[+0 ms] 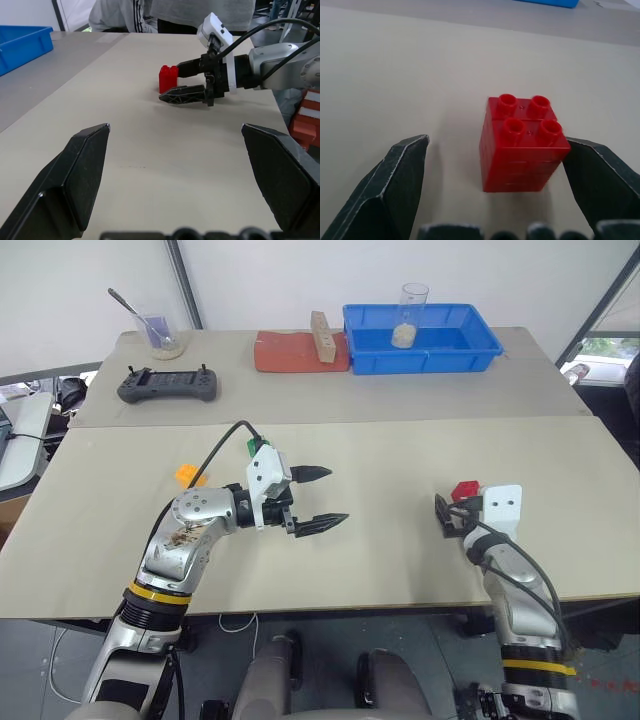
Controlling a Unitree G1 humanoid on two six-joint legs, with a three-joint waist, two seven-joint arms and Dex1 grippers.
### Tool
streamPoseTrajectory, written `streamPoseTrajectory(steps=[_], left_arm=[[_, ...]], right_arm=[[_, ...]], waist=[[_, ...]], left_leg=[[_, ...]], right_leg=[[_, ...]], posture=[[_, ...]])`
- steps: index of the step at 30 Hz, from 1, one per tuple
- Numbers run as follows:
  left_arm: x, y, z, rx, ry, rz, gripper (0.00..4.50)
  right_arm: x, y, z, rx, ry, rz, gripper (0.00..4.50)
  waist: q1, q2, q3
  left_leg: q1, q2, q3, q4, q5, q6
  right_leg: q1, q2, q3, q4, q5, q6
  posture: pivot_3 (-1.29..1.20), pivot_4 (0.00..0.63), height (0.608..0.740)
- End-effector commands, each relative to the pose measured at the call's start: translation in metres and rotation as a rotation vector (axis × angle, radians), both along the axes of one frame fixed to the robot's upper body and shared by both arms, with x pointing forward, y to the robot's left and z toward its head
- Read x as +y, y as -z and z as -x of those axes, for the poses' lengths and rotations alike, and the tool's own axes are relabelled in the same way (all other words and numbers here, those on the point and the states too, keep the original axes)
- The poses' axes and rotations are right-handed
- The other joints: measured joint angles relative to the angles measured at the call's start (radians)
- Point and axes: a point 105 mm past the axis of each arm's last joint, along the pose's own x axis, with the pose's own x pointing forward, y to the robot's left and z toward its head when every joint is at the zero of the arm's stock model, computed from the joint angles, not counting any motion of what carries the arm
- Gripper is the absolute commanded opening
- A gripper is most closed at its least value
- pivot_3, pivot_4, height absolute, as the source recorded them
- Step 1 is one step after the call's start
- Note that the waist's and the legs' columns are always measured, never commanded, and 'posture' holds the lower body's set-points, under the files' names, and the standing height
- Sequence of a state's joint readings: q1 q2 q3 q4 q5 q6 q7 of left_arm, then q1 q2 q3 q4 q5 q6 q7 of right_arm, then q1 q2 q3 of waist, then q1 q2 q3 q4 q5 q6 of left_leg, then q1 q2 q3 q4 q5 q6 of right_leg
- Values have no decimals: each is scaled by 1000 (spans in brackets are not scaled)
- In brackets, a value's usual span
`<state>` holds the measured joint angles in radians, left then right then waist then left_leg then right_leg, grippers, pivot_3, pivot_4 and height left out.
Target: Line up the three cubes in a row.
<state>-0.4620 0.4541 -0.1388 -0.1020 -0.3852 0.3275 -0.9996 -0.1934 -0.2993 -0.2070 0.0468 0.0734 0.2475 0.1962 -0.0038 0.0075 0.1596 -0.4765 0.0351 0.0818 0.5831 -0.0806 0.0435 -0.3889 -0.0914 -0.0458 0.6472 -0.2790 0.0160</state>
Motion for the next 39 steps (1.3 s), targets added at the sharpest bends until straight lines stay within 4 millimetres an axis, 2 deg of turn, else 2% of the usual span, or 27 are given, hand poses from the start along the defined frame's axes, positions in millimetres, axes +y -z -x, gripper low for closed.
streamPoseTrajectory(steps=[1,8,9,13,15,21,26,31,35,39], left_arm=[[1,-10,2,-46,-3,10,4500],[2,-8,4,-37,-8,12,4500],[2,-7,4,-34,-10,13,4500],[4,-5,5,-29,-19,11,4500],[8,-2,6,-26,-28,4,4500],[30,12,14,0,-100,-12,4500],[48,29,32,40,-101,-60,4500],[55,35,42,44,-66,-98,4500],[48,28,47,31,0,-107,4500],[38,21,55,39,91,-109,4500]], right_arm=[[-6,-19,-5,-75,-14,-4,3951],[-3,-19,-5,-74,-74,0,1584],[-3,-19,-5,-73,-85,3,1430],[-1,-24,-7,-71,-137,19,1434],[7,-31,-6,-68,-228,29,1434],[49,-50,5,-13,-643,64,1434],[68,-44,28,69,-972,129,1434],[57,-27,39,148,-1137,234,1434],[42,-18,45,210,-1205,278,1434],[35,-12,51,263,-1263,303,1434]], waist=[[0,0,0],[-2,0,0],[-2,0,0],[-2,0,0],[-2,0,0],[-13,-1,1],[-7,-2,1],[10,-4,2],[15,-5,3],[14,-7,3]], left_leg=[[0,0,1,0,0,0],[0,1,5,6,-3,4],[0,1,5,6,-3,5],[0,1,7,6,-4,5],[0,1,7,6,-4,6],[0,2,9,6,-4,7],[0,6,9,6,-5,7],[-1,7,13,6,-6,8],[-1,7,20,6,-7,10],[-1,8,28,6,-8,11]], right_leg=[[0,0,1,0,0,0],[-1,-2,5,0,2,0],[-1,-2,5,0,2,0],[-1,-4,6,0,3,0],[-2,-4,6,0,3,0],[-1,-6,9,-1,3,0],[-5,-5,8,-3,3,-1],[-7,-13,6,-6,3,-1],[-10,-21,4,-6,4,-1],[-13,-23,3,-6,10,6]], posture=[[0,150,740],[0,150,740],[0,150,740],[0,150,740],[0,150,740],[0,150,740],[0,150,740],[0,150,740],[0,150,740],[0,150,740]])
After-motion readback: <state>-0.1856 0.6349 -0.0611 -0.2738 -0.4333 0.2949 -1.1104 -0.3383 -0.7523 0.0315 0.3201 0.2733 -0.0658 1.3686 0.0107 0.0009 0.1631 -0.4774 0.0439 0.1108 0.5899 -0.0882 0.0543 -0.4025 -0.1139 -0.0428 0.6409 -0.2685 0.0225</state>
